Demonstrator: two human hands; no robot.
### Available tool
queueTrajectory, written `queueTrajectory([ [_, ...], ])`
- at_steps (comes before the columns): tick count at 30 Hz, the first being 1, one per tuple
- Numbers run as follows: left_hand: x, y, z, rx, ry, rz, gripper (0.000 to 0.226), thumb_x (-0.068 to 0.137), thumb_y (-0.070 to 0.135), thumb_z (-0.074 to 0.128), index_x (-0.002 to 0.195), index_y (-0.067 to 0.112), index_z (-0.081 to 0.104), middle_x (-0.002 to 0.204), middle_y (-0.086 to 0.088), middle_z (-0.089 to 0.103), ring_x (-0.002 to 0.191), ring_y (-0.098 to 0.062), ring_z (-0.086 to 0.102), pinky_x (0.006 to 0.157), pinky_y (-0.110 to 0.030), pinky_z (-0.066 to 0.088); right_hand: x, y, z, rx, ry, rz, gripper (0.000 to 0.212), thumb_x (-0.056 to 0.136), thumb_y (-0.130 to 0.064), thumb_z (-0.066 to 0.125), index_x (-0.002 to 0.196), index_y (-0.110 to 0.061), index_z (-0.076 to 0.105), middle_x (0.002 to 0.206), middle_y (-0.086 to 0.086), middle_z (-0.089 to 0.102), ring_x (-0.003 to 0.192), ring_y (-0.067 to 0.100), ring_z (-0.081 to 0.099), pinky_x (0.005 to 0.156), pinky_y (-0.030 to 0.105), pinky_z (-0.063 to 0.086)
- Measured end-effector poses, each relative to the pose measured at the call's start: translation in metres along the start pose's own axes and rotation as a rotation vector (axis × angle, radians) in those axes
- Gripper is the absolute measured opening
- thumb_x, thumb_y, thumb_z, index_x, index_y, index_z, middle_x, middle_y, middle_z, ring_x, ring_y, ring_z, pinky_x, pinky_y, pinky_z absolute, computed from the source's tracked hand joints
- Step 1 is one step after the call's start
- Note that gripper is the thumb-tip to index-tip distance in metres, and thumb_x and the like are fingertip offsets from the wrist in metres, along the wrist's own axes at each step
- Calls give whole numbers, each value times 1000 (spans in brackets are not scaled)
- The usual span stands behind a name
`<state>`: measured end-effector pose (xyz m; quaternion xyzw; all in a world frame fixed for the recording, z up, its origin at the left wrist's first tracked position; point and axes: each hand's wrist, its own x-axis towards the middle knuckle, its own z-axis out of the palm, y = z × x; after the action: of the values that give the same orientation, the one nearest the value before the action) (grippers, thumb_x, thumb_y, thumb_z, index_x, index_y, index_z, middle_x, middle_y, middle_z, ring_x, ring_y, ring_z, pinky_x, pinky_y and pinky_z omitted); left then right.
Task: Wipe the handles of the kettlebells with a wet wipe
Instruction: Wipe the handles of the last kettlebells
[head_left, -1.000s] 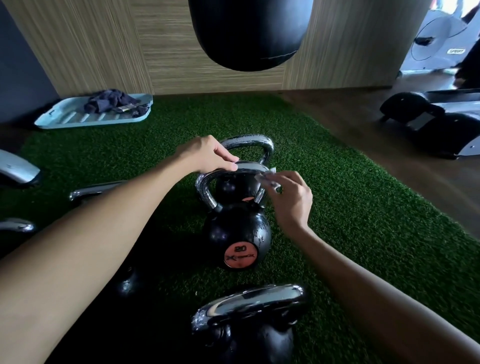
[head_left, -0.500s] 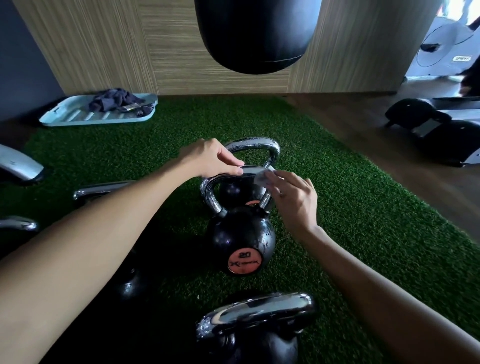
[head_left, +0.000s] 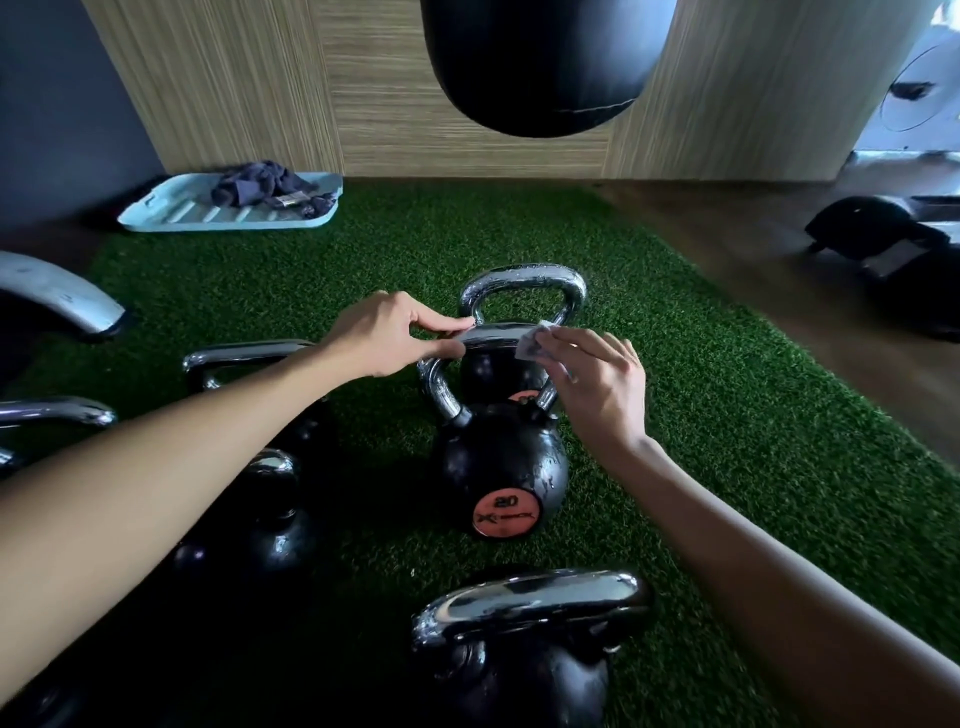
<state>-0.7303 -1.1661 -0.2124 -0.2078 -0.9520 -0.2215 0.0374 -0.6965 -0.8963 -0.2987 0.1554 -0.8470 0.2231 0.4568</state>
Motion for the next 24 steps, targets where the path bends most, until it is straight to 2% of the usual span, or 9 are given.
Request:
queueTrajectory([
  [3, 6, -2, 6, 9, 64, 8, 50, 72, 81, 60, 119, 62, 58, 37, 18, 51, 34, -6, 25, 34, -22, 18, 18, -13, 3, 2, -26, -182, 18, 90, -16, 78, 106, -23, 80, 113, -10, 76, 81, 17, 68, 73, 34, 46],
  [5, 6, -7, 12, 38, 139, 25, 55, 72, 88, 55, 119, 59, 64, 55, 12, 65, 38, -5, 42, 34, -23, 29, 25, -17, 9, -9, -48, -231, 16, 92, -18, 76, 107, -22, 80, 112, -10, 76, 82, 17, 68, 72, 34, 46],
  [7, 5, -11, 18, -1, 210, 42, 57, 71, 90, 54, 116, 58, 68, 93, 17, 75, 69, -3, 65, 48, -25, 47, 24, -11, 9, -25, -44, -178, 17, 92, -21, 76, 107, -25, 80, 113, -12, 76, 85, 17, 68, 74, 36, 47],
  [8, 5, -10, 19, -44, 233, 35, 55, 70, 88, 57, 114, 56, 70, 100, 20, 73, 78, -1, 65, 53, -25, 47, 21, -6, 7, -29, -38, -122, 17, 91, -23, 77, 107, -26, 81, 113, -13, 76, 86, 17, 68, 75, 37, 48],
  [10, 4, -8, 19, -116, 241, -3, 54, 68, 84, 62, 112, 53, 72, 90, 21, 68, 70, 4, 57, 52, -26, 36, 18, 3, 4, -32, -32, -42, 18, 89, -26, 78, 106, -27, 81, 111, -12, 76, 87, 18, 68, 76, 40, 50],
  [13, 7, -10, 20, -210, 223, 13, 57, 64, 78, 66, 111, 46, 74, 79, 26, 62, 61, 6, 52, 52, -21, 32, 23, -3, 9, -12, -30, -109, 15, 89, -27, 79, 103, -25, 82, 108, -11, 77, 82, 19, 66, 75, 39, 50],
  [18, 6, -20, 12, -206, 115, 52, 53, 71, 64, 74, 118, 39, 74, 106, 19, 71, 75, 12, 59, 56, -8, 34, 32, -18, 22, -13, -70, -219, 14, 90, -30, 77, 103, -28, 81, 110, -17, 75, 79, 17, 61, 75, 37, 48],
  [21, 3, -22, 8, -184, 57, 69, 54, 72, 64, 74, 122, 42, 71, 113, 20, 71, 85, 9, 62, 58, -14, 37, 24, -17, 24, -20, -38, -153, 15, 90, -30, 77, 105, -30, 81, 112, -18, 74, 80, 15, 58, 74, 38, 49],
  [24, 0, -17, 7, -186, 41, 78, 50, 77, 55, 78, 124, 39, 71, 112, 17, 70, 59, 18, 52, 46, -11, 31, 25, -28, 27, 41, -50, -235, 16, 92, -28, 75, 106, -26, 80, 113, -15, 75, 78, 18, 59, 74, 39, 49],
])
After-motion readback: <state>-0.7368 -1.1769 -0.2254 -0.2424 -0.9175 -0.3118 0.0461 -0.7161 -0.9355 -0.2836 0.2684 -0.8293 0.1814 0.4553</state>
